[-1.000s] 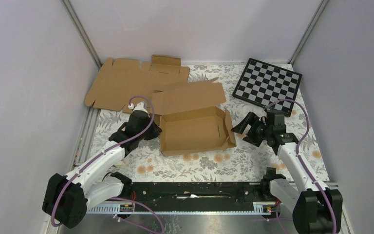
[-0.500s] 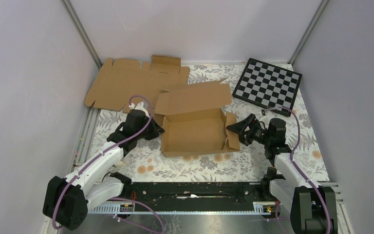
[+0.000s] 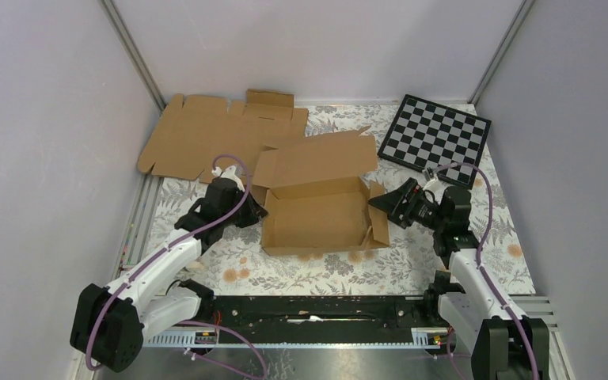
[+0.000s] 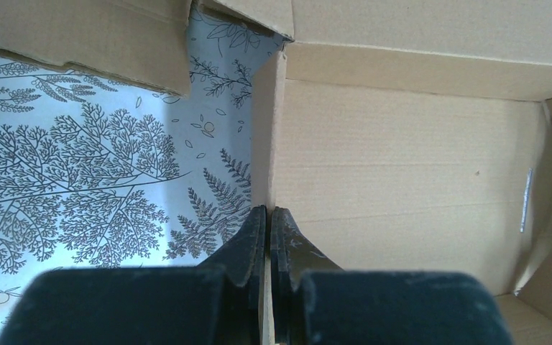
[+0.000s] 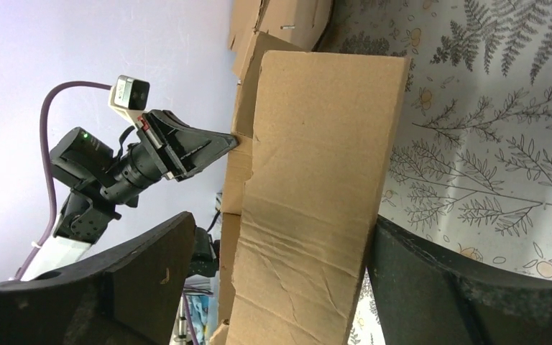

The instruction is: Fold the paper box

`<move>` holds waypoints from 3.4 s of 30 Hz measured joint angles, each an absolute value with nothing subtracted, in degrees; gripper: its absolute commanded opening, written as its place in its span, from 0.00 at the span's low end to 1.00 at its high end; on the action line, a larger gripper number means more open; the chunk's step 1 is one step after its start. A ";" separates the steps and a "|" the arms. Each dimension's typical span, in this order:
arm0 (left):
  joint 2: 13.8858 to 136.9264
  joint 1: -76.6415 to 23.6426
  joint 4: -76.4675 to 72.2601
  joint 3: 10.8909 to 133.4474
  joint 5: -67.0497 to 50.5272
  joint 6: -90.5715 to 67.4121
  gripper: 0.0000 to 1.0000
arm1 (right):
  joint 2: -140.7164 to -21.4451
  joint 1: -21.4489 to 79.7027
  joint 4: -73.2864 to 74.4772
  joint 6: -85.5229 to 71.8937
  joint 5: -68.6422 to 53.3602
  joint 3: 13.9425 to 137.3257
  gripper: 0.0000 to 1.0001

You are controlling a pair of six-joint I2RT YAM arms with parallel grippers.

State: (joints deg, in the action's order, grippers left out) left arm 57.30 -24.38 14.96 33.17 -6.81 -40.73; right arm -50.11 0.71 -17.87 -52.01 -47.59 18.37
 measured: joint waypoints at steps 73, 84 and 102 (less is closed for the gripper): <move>59.75 -41.32 16.93 33.58 18.68 -44.80 0.00 | -90.85 40.99 27.90 -29.52 21.17 54.02 0.15; 63.81 -41.28 16.60 33.67 18.13 -44.88 0.30 | -93.23 39.31 28.16 -27.77 21.52 54.89 0.38; 63.46 -27.35 20.91 41.98 8.88 -40.23 0.83 | -94.15 36.07 26.89 -23.11 18.11 56.69 0.00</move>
